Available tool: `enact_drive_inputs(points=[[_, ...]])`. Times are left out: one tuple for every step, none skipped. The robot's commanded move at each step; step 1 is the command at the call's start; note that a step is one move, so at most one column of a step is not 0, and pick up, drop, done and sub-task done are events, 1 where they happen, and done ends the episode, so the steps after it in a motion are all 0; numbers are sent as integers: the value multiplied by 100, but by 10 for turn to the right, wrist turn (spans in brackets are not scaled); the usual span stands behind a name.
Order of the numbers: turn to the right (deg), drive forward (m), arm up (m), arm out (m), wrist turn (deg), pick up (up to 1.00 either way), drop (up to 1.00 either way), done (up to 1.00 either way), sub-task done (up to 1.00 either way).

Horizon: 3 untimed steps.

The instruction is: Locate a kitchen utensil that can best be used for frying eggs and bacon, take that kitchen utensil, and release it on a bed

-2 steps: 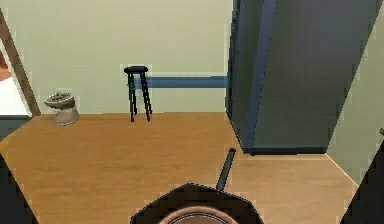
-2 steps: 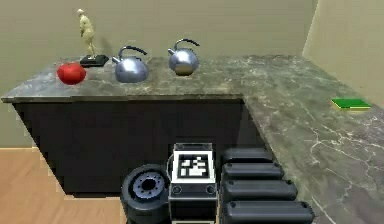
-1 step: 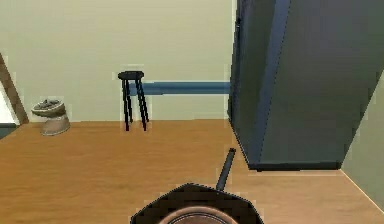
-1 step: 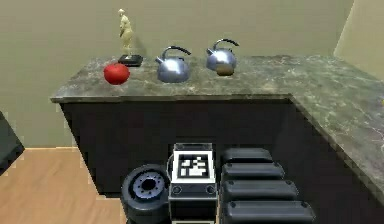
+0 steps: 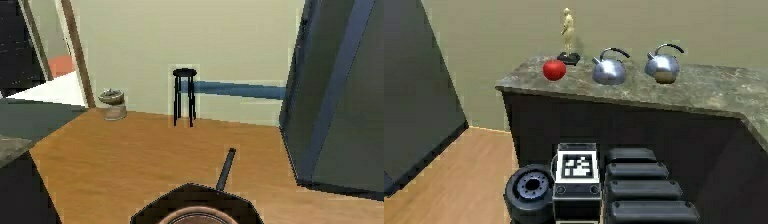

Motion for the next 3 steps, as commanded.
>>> enact_drive_inputs(points=[[0,90,0,0,0,0,0,0,0],[-330,0,0,0,0,0,0,0,0],[0,50,0,0,0,0,0,0,0]])
